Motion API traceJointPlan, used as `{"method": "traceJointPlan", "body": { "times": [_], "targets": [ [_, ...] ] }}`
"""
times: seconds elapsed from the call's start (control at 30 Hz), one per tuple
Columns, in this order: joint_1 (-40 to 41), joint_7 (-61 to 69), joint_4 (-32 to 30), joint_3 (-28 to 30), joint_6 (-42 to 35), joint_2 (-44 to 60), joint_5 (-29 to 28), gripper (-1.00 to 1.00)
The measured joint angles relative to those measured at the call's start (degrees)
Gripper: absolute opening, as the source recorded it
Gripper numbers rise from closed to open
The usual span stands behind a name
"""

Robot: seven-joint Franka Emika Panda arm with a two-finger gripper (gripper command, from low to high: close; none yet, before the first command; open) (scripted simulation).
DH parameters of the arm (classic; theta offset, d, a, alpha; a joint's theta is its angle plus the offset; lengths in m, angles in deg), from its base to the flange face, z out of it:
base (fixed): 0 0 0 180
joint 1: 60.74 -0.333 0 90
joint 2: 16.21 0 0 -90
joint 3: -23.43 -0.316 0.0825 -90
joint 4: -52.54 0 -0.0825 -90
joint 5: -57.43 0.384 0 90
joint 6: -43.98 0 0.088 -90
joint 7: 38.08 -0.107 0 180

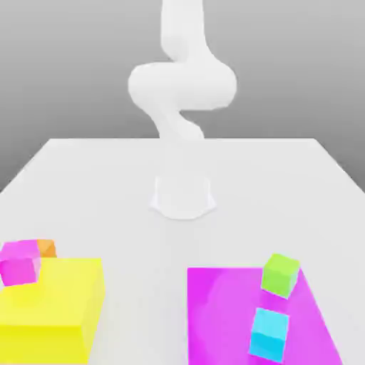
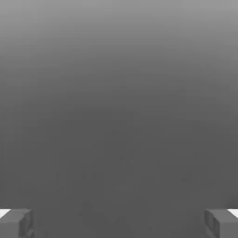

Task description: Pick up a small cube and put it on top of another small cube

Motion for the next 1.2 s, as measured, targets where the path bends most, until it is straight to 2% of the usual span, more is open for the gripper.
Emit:
{"method": "traceJointPlan", "body": {
  "times": [0.33,0.47,0.6,0.7,0.8,0.93,1.07,1.1,1.2],
  "targets": [
    [8.4,10.9,-8.7,10.7,10.1,17.6,-8.7,0.0],
    [11.1,17.0,-12.2,16.2,14.3,24.4,-9.8,0.0],
    [13.3,24.9,-15.7,22.0,18.7,31.5,-8.2,0.0],
    [14.8,32.9,-18.5,26.0,22.2,37.1,-4.0,0.0],
    [19.2,43.8,-21.1,27.0,25.4,43.0,4.0,0.0],
    [25.0,56.7,-21.8,20.4,30.4,51.3,17.3,0.0],
    [33.5,63.6,-19.8,10.1,36.5,59.5,26.0,0.0],
    [34.7,64.2,-19.6,8.7,37.4,60.5,26.7,-1.0],
    [34.7,64.2,-19.6,8.7,37.3,60.5,26.7,-1.0]
  ]
}}
